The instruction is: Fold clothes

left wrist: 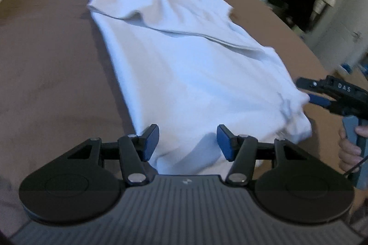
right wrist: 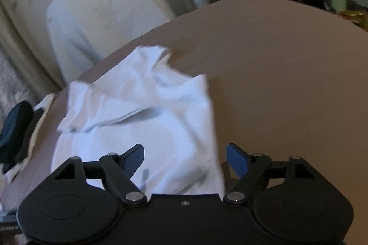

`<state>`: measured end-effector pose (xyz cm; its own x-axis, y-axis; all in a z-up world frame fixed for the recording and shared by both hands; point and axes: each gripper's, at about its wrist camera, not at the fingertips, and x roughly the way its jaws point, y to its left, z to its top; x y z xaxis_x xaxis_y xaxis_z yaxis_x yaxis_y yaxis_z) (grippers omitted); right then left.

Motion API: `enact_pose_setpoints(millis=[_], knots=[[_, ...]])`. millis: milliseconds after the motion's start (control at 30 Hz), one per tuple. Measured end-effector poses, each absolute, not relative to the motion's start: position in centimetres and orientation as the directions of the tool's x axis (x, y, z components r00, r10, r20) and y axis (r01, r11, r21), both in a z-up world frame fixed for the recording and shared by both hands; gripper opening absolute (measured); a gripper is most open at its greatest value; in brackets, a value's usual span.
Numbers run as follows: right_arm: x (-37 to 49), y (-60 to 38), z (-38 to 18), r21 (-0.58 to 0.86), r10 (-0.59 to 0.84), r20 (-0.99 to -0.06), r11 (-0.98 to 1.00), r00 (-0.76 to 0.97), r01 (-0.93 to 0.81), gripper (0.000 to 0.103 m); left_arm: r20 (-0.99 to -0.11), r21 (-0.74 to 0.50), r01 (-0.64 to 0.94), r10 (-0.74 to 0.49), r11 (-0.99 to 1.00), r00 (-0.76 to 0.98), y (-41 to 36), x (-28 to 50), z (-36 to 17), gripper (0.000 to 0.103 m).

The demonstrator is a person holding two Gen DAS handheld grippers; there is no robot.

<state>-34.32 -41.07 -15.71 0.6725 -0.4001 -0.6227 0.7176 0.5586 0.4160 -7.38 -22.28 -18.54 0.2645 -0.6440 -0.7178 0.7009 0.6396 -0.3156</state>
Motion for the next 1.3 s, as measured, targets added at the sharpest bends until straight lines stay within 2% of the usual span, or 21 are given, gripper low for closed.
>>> enact_pose_setpoints(millis=[100, 133, 233, 300, 367, 400, 433, 467, 667, 800, 867, 933, 967, 1000, 1033, 1167, 1233, 1267, 1300], knots=[[-33.3, -42.4, -16.7, 0.465, -0.310, -0.661, 0.545, 0.684, 0.697, 0.053, -0.697, -0.328, 0.699, -0.663, 0.635, 0.275, -21.7, -7.7, -18.2, 0.057], [-33.0, -42.1, -16.7, 0.458, -0.296, -0.669, 0.559, 0.682, 0.692, 0.053, -0.689, -0.335, 0.696, -0.669, 0.635, 0.279, -21.5, -7.7, -17.9, 0.057], [-32.5, -40.3, -15.5, 0.305, -0.384, -0.679, 0.627, 0.626, 0.716, 0.053, -0.677, -0.364, 0.688, -0.686, 0.628, 0.268, -21.6, -7.6, -17.0, 0.057], [-32.9, -39.6, -14.7, 0.262, -0.410, -0.666, 0.653, 0.623, 0.710, 0.054, -0.691, -0.352, 0.697, -0.676, 0.624, 0.256, -22.2, -7.6, -17.1, 0.057], [-33.5, -39.7, -13.9, 0.287, -0.389, -0.660, 0.661, 0.643, 0.694, 0.056, -0.763, -0.275, 0.697, -0.592, 0.662, 0.261, -23.0, -7.7, -17.9, 0.059], [-33.6, -40.1, -13.6, 0.304, -0.365, -0.669, 0.660, 0.647, 0.687, 0.063, -0.804, -0.234, 0.680, -0.532, 0.695, 0.267, -23.4, -7.7, -18.6, 0.059], [-33.6, -40.5, -13.4, 0.321, -0.342, -0.679, 0.657, 0.650, 0.682, 0.068, -0.827, -0.226, 0.649, -0.495, 0.726, 0.265, -23.4, -7.5, -19.3, 0.061], [-33.8, -40.9, -13.1, 0.336, -0.323, -0.688, 0.652, 0.649, 0.680, 0.068, -0.845, -0.221, 0.621, -0.466, 0.752, 0.263, -23.3, -7.3, -19.8, 0.061], [-34.8, -42.2, -13.0, 0.490, -0.179, -0.689, 0.598, 0.702, 0.634, 0.068, -0.841, -0.274, 0.567, -0.480, 0.776, 0.251, -21.1, -7.0, -18.9, 0.062], [-34.1, -42.0, -14.1, 0.489, -0.193, -0.684, 0.593, 0.703, 0.639, 0.068, -0.819, -0.367, 0.485, -0.523, 0.794, 0.236, -18.5, -6.6, -19.2, 0.062], [-33.6, -42.0, -14.9, 0.488, -0.196, -0.688, 0.589, 0.699, 0.645, 0.062, -0.792, -0.417, 0.444, -0.557, 0.793, 0.250, -17.3, -6.3, -19.2, 0.062], [-33.3, -42.0, -15.4, 0.478, -0.214, -0.674, 0.603, 0.707, 0.638, 0.036, -0.773, -0.415, 0.459, -0.570, 0.786, 0.278, -17.0, -6.6, -18.7, 0.062], [-33.3, -42.0, -15.5, 0.465, -0.230, -0.664, 0.618, 0.711, 0.634, 0.029, -0.763, -0.412, 0.468, -0.576, 0.782, 0.292, -16.9, -6.7, -18.4, 0.062], [-33.2, -41.9, -15.5, 0.453, -0.246, -0.653, 0.632, 0.717, 0.629, 0.016, -0.754, -0.399, 0.489, -0.581, 0.776, 0.307, -17.0, -6.9, -18.0, 0.062], [-33.4, -41.6, -15.2, 0.446, -0.263, -0.633, 0.645, 0.728, 0.621, 0.011, -0.745, -0.396, 0.505, -0.590, 0.767, 0.311, -17.2, -7.1, -17.6, 0.062], [-34.3, -39.7, -12.0, 0.353, -0.354, -0.515, 0.742, 0.781, 0.569, 0.009, -0.747, -0.427, 0.554, -0.624, 0.715, 0.229, -18.8, -7.3, -17.3, 0.061], [-34.5, -39.2, -11.0, 0.328, -0.359, -0.493, 0.767, 0.792, 0.552, 0.009, -0.775, -0.444, 0.551, -0.611, 0.707, 0.159, -19.6, -7.5, -18.3, 0.055], [-34.5, -39.1, -10.7, 0.325, -0.354, -0.489, 0.774, 0.797, 0.544, 0.009, -0.786, -0.454, 0.545, -0.605, 0.705, 0.128, -19.9, -7.5, -18.9, 0.028], [-34.5, -39.0, -10.5, 0.323, -0.350, -0.489, 0.778, 0.799, 0.538, 0.009, -0.795, -0.460, 0.540, -0.598, 0.705, 0.103, -20.2, -7.6, -19.5, 0.006]])
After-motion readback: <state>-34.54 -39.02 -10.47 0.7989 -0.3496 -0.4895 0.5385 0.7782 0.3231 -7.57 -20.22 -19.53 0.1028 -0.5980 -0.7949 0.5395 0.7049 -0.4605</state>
